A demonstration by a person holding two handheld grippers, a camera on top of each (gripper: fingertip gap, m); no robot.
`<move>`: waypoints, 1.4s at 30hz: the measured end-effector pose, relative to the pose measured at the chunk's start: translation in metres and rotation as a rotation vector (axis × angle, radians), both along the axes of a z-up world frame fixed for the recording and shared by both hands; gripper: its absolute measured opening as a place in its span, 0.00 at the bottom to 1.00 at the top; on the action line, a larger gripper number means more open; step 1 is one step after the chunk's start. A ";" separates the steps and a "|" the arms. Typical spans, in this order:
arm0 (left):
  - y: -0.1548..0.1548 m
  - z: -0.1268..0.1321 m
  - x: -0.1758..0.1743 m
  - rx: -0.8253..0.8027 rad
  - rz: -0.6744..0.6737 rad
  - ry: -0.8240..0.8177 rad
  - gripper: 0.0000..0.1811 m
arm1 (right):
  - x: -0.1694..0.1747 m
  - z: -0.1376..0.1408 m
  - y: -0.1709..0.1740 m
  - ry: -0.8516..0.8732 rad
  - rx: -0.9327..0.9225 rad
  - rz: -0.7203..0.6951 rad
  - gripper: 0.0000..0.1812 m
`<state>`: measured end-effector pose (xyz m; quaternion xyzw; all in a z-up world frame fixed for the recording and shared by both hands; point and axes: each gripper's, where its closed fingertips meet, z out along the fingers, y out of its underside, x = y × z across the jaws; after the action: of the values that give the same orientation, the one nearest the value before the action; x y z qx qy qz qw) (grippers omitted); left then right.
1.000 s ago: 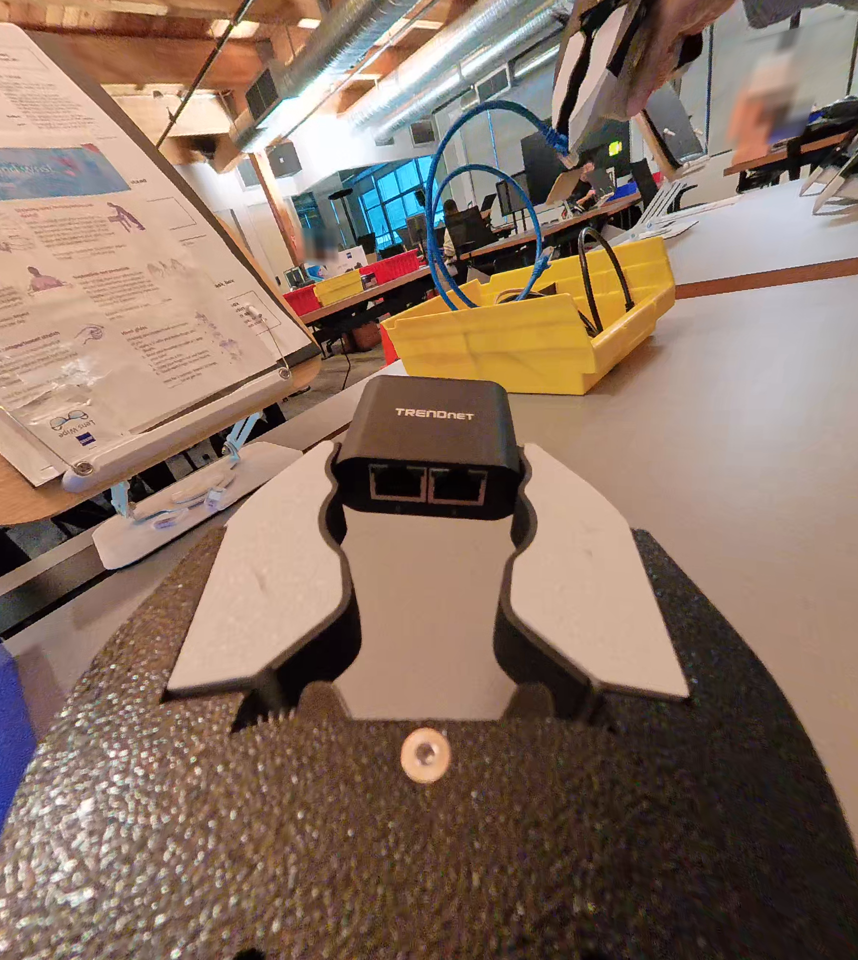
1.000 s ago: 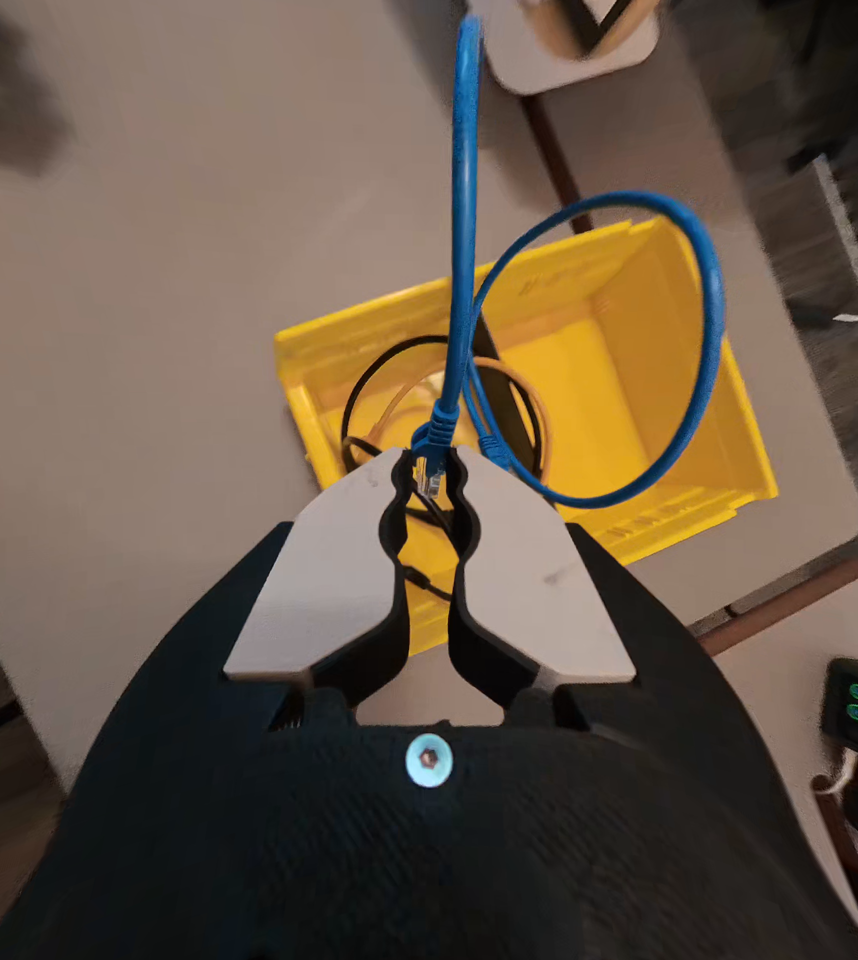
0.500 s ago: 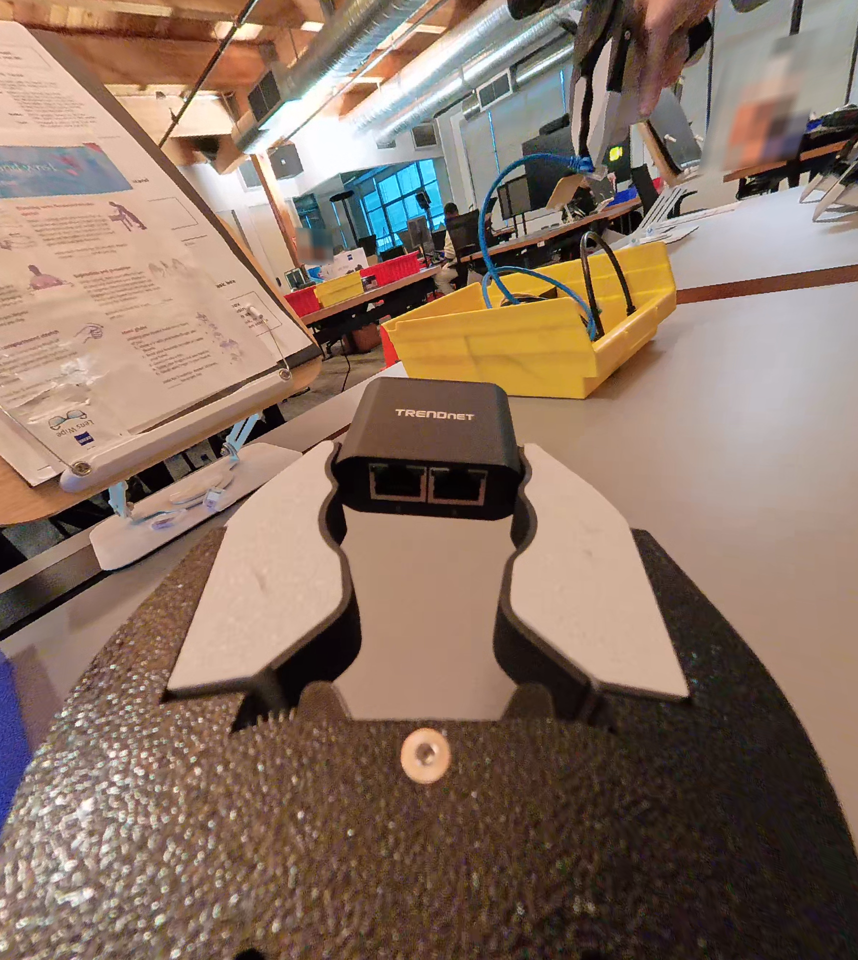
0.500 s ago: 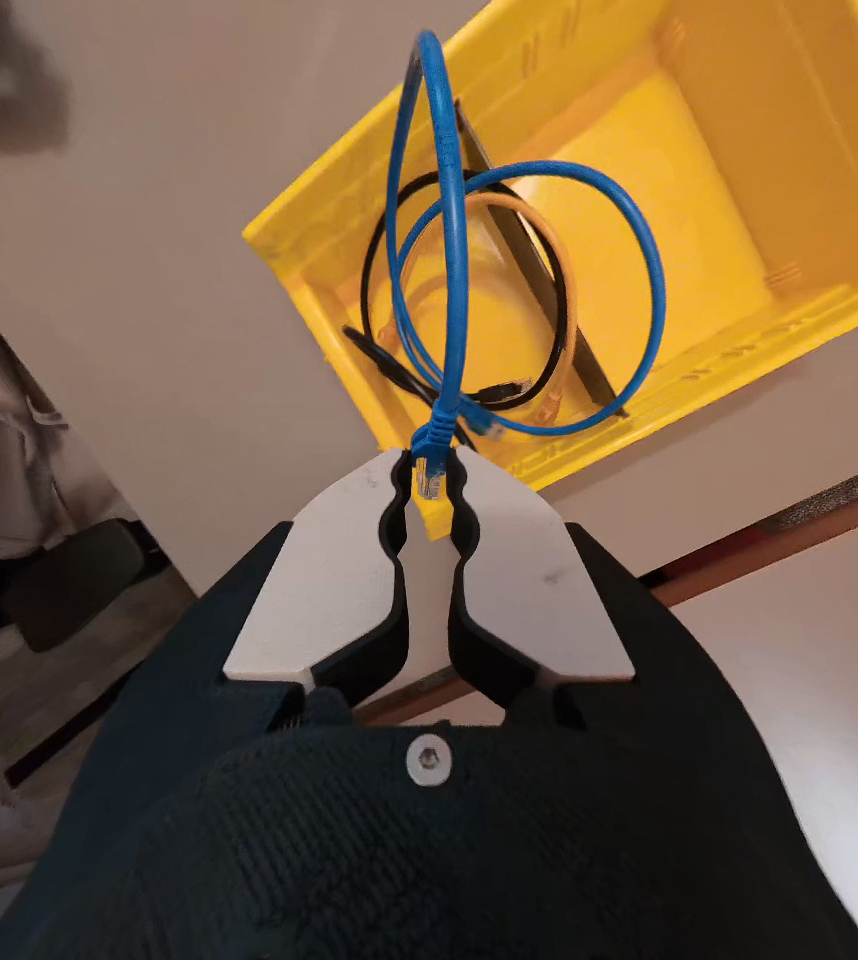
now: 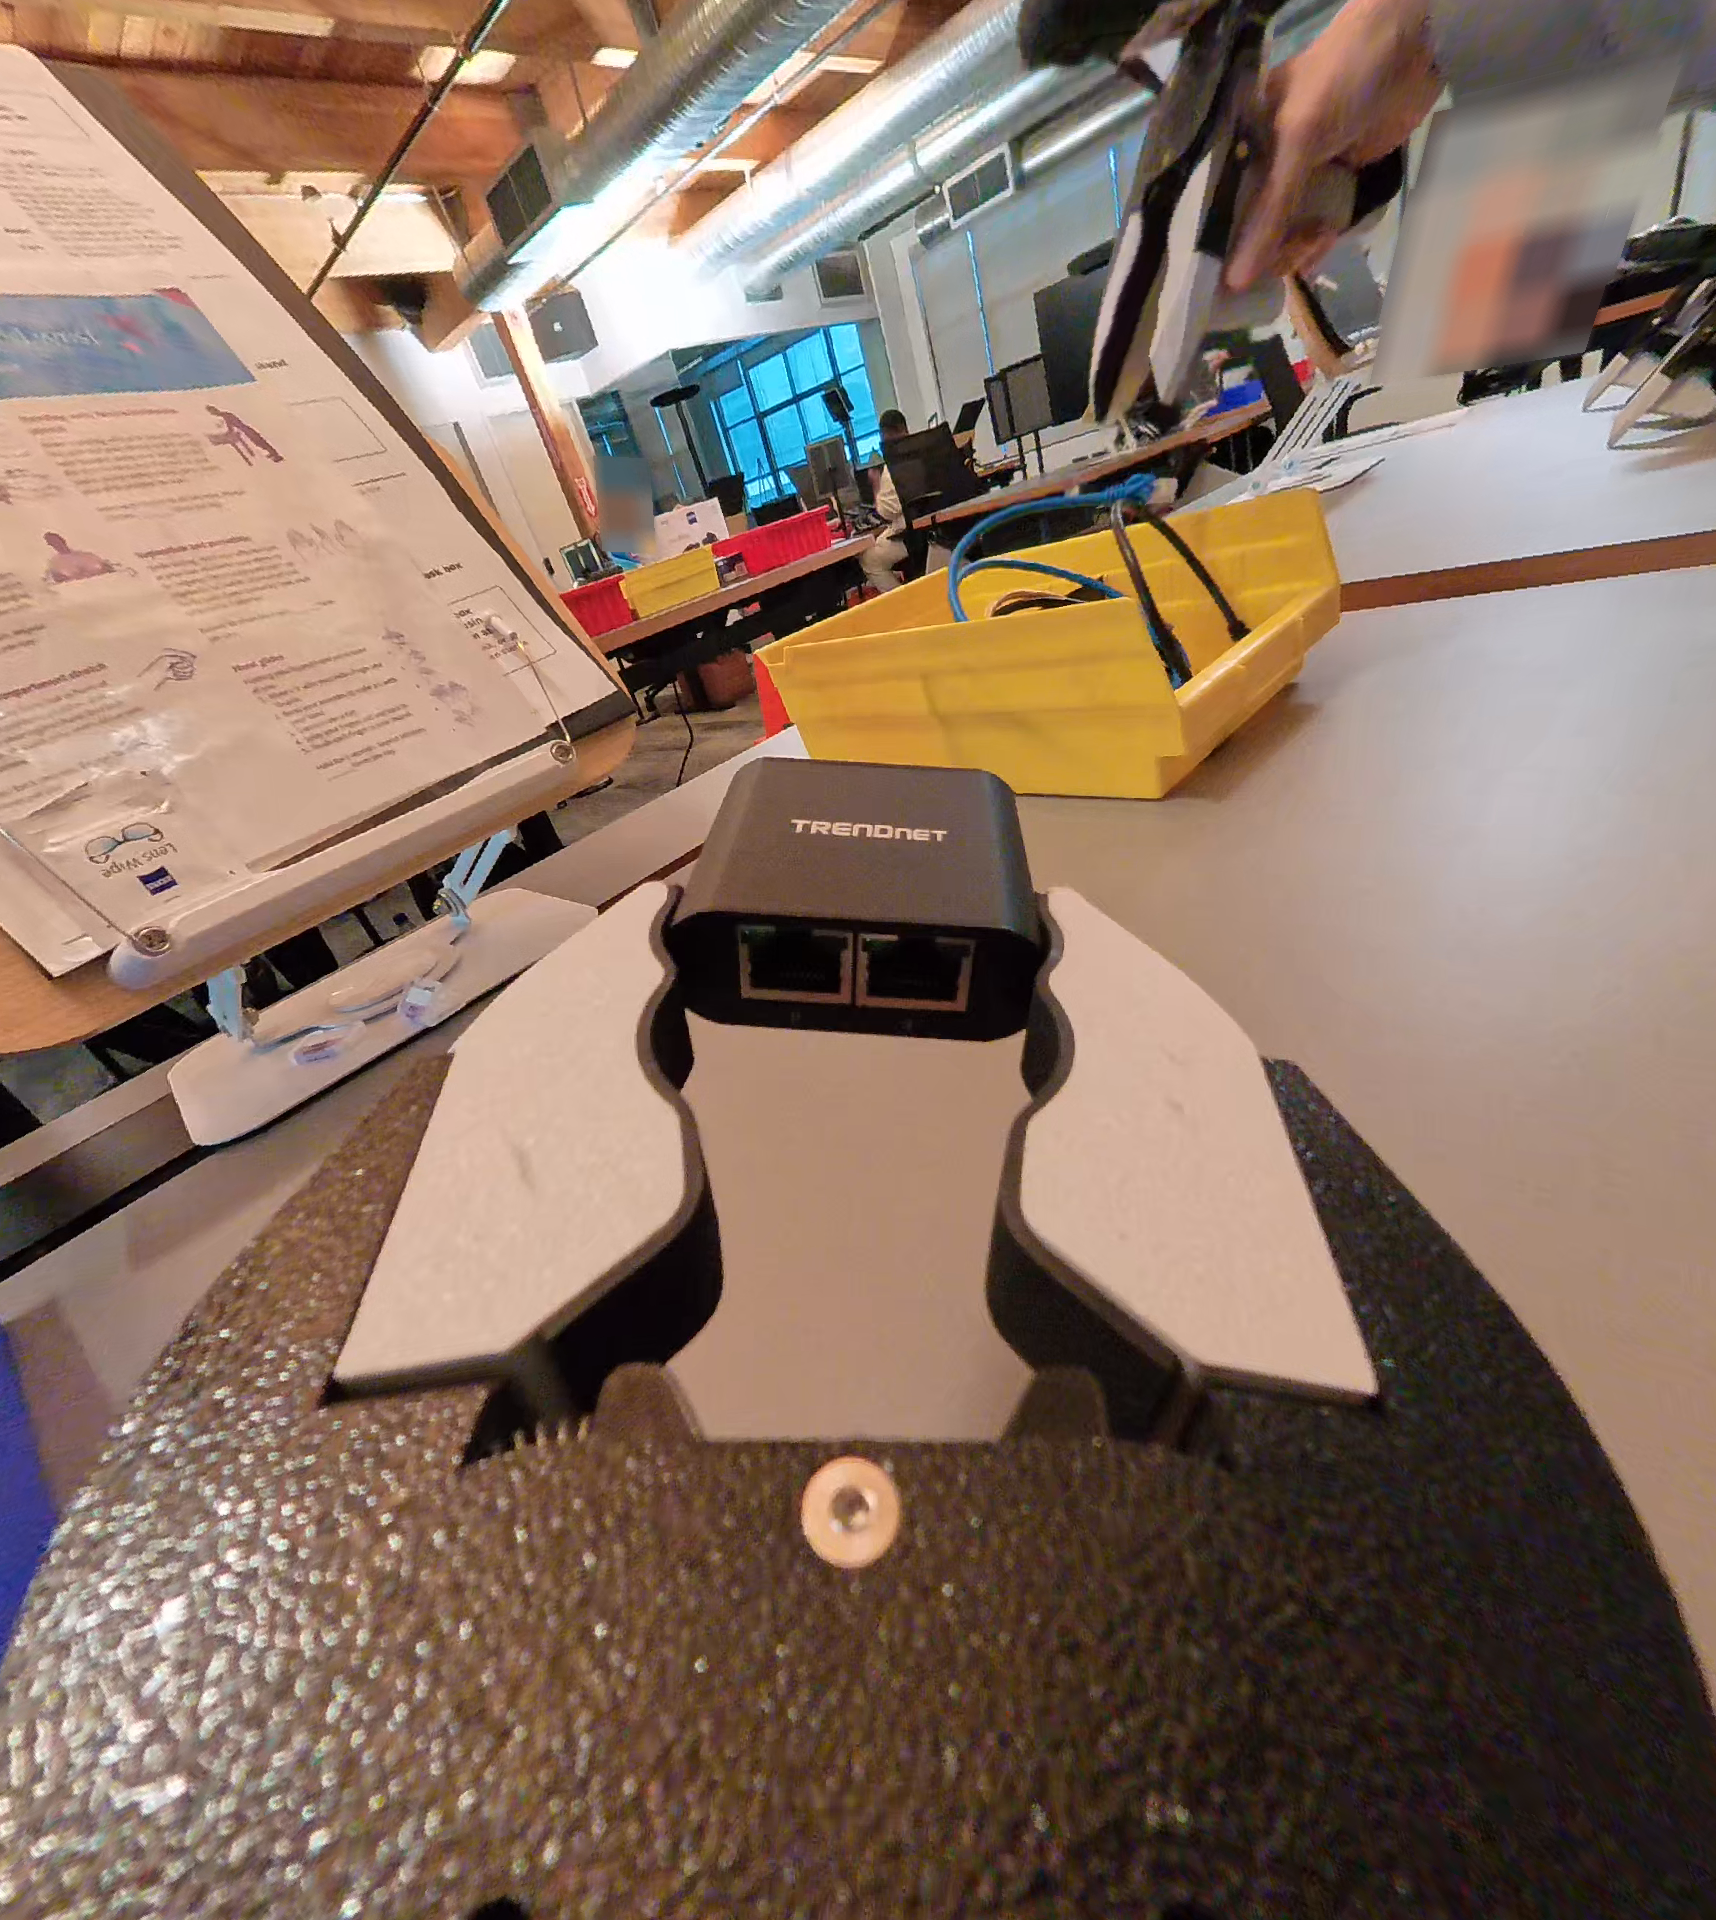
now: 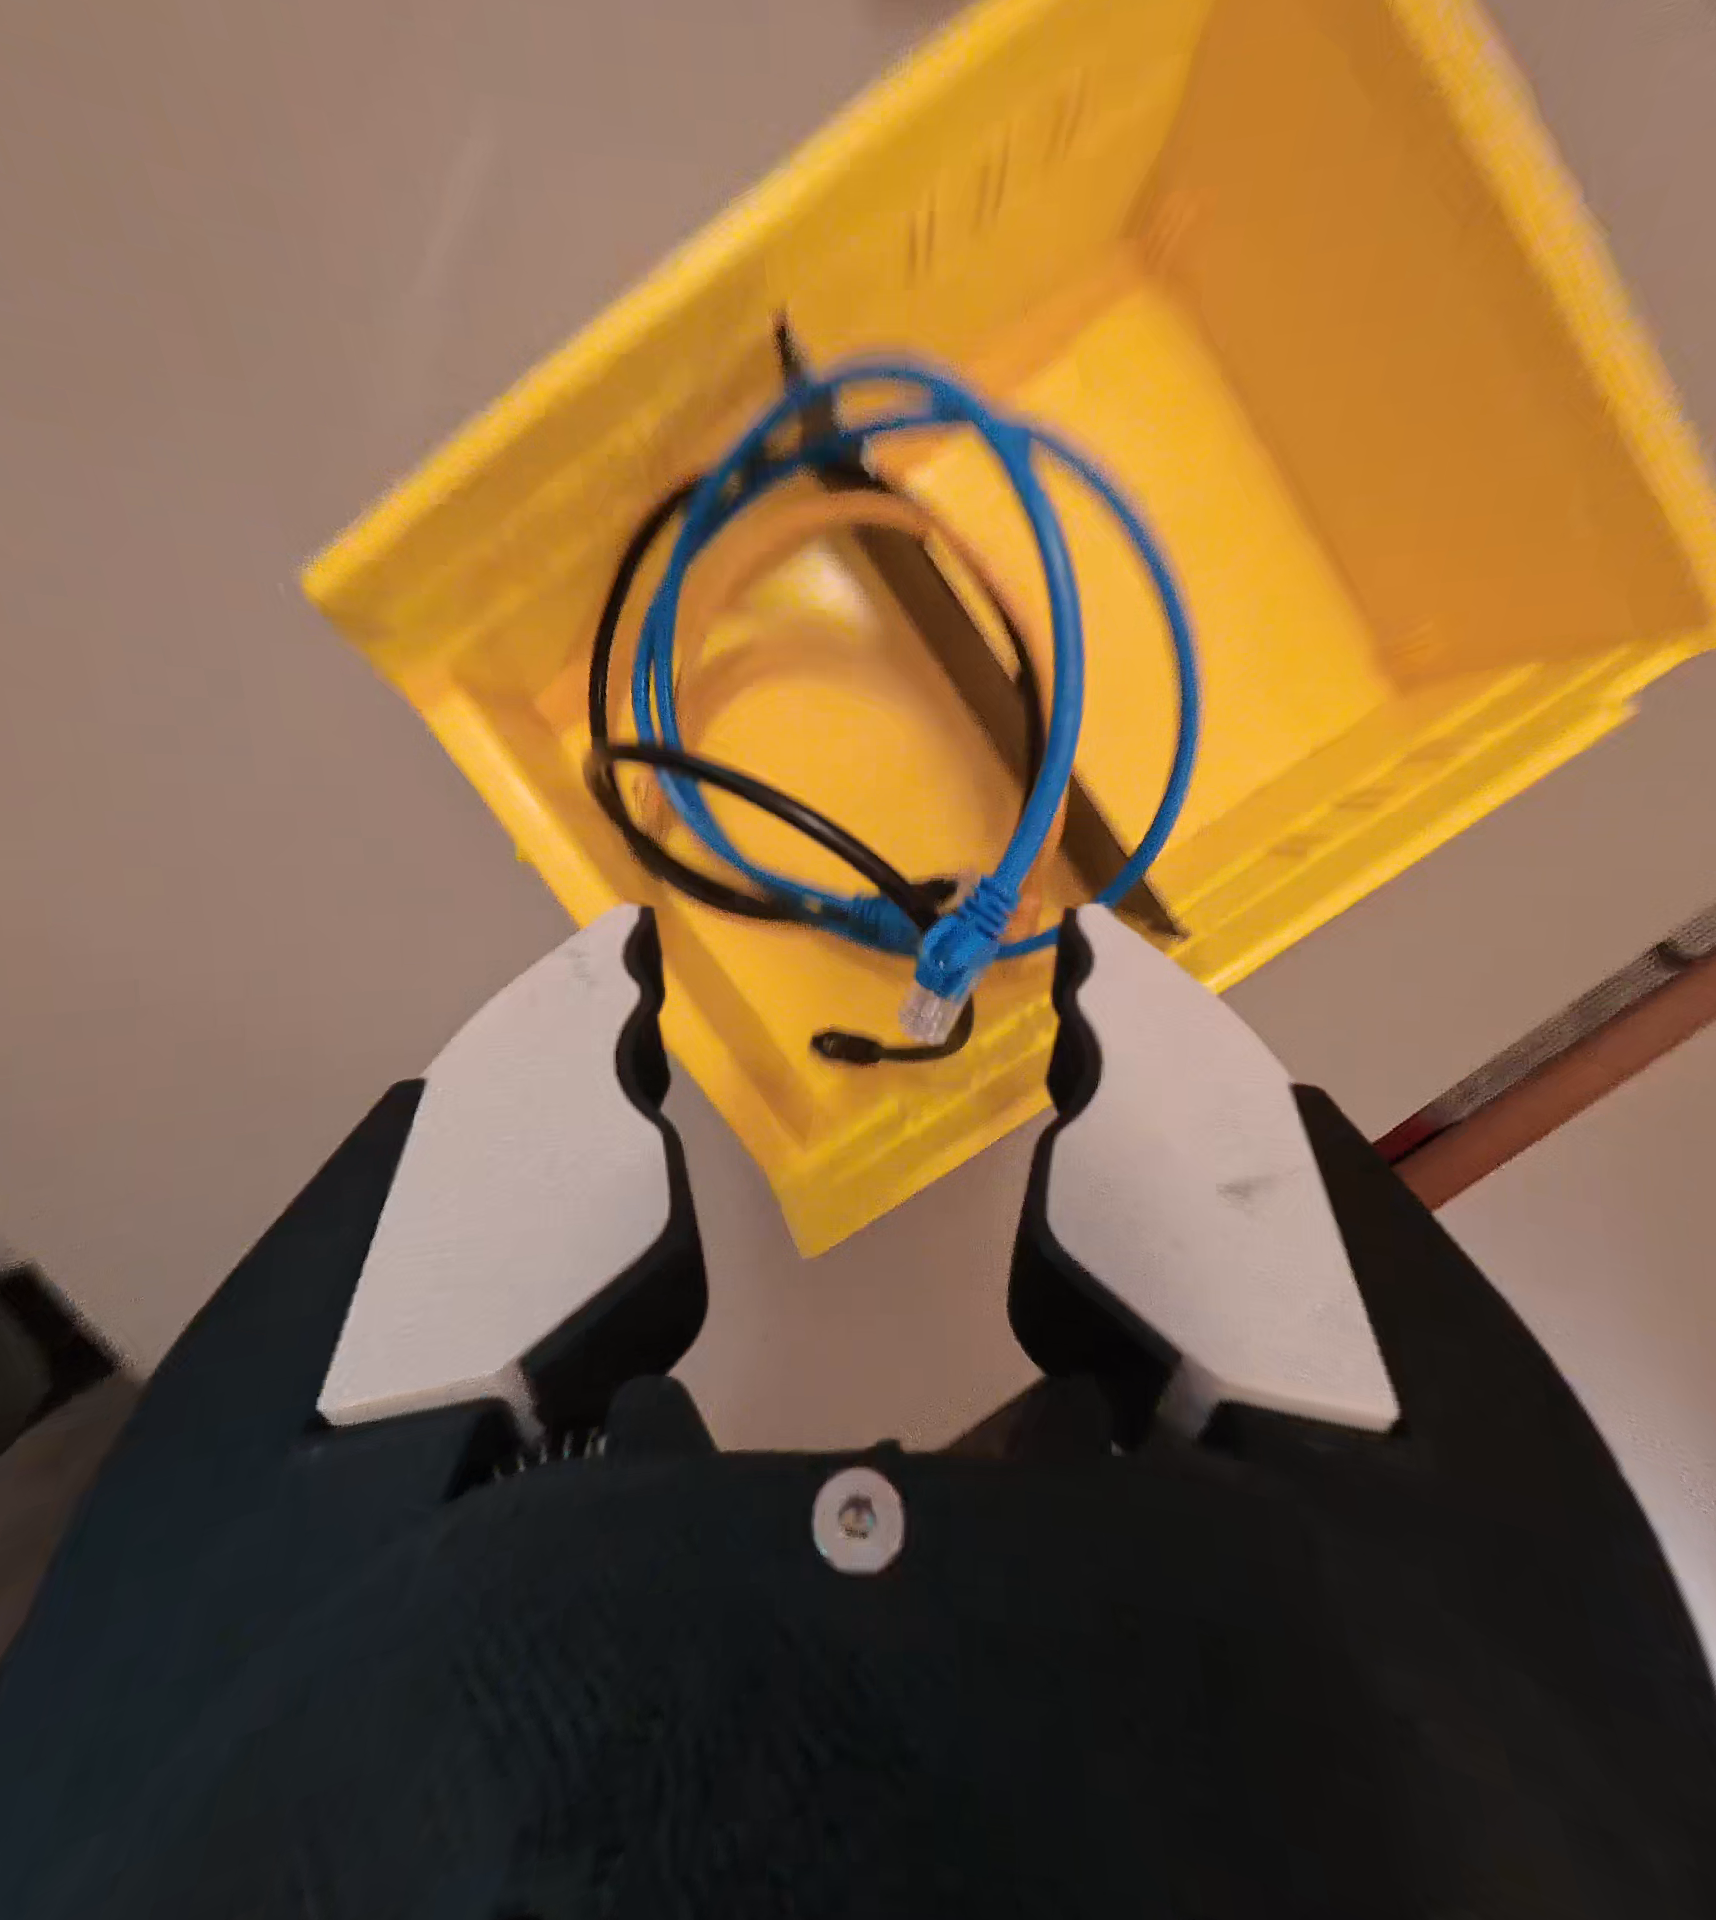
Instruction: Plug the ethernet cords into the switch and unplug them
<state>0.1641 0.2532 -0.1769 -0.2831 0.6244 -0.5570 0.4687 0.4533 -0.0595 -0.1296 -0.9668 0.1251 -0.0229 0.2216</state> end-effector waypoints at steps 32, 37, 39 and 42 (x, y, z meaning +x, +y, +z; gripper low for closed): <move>-0.054 0.007 -0.028 0.013 -0.307 0.012 0.42 | -0.326 -0.039 0.275 0.804 0.776 0.228 0.13; -0.043 0.005 -0.023 -0.037 -0.271 0.044 0.44 | -0.234 0.011 0.244 0.413 0.713 0.162 0.13; -0.041 0.004 -0.022 -0.042 -0.267 0.049 0.43 | -0.167 0.026 0.220 0.110 0.563 0.102 0.13; -0.039 -0.001 -0.019 -0.044 -0.254 0.058 0.41 | -0.056 0.037 0.172 -0.261 0.233 -0.011 0.13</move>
<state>0.1452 0.2139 -0.1775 -0.2277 0.6561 -0.6172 0.3698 0.3969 0.1122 -0.0929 -0.9227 0.1021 -0.1349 0.3464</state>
